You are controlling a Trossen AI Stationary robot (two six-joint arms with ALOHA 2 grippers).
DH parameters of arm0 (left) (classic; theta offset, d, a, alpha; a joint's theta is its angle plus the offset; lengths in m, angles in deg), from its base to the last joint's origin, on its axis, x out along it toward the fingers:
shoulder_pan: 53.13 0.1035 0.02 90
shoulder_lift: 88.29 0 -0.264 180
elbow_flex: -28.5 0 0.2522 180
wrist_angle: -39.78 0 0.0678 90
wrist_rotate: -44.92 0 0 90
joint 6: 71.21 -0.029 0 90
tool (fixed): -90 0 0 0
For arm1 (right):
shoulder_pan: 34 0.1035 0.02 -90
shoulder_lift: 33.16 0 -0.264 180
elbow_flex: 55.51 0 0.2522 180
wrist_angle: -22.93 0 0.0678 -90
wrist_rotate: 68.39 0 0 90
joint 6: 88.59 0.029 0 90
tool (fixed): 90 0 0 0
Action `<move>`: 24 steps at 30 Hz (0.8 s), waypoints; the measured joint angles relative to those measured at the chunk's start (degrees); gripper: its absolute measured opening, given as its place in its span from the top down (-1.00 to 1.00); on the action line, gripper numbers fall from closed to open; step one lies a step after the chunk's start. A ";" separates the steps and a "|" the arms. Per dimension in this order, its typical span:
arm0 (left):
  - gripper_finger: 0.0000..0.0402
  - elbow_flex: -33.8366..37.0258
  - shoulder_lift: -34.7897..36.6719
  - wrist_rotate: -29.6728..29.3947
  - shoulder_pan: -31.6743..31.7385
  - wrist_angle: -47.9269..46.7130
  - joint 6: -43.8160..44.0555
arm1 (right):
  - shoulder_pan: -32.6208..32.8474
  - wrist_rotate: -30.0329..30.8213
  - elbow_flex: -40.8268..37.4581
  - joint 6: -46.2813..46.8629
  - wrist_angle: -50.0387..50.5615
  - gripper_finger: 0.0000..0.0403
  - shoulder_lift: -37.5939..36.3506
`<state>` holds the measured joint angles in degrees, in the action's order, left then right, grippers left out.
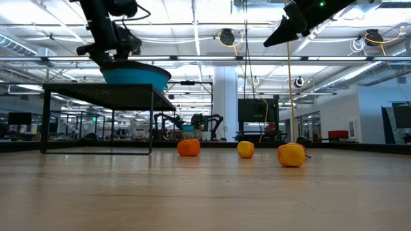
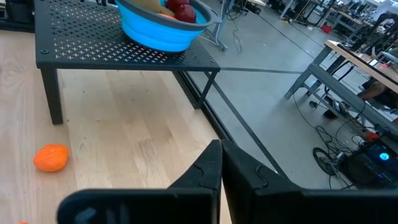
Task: Pick & Place Fruit
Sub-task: Put the right peach into the blue strainer bowl on the shelf
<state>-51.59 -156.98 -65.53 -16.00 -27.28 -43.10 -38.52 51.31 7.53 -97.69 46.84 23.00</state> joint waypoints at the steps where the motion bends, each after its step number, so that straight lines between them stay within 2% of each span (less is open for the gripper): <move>1: -0.11 -0.45 0.94 0.08 -0.19 -0.16 0.24 | 0.00 -0.08 0.00 0.00 0.01 0.99 -0.02; 6: -0.06 -3.25 6.29 0.81 -3.56 -0.02 0.96 | 0.00 -5.08 0.00 -1.38 0.05 1.00 -0.02; 12: 0.11 -4.24 10.78 3.32 -13.04 0.56 5.08 | 0.22 -15.31 0.04 -8.06 5.03 1.00 -0.04; 15: 0.20 -4.24 11.23 4.06 -18.76 1.21 7.04 | 0.24 -21.86 0.04 -7.70 9.91 1.00 -0.04; 18: 0.31 -4.21 10.94 4.07 -24.18 1.67 9.71 | 0.95 -28.36 0.04 -3.19 14.79 1.00 -0.04; 24: 0.54 -4.21 8.45 1.90 -35.64 8.96 9.24 | 5.22 -31.64 0.04 -1.68 18.50 1.00 1.43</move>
<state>-55.80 -148.53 -63.64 -51.64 -18.32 -33.86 -33.30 19.67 7.57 -99.37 65.34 24.43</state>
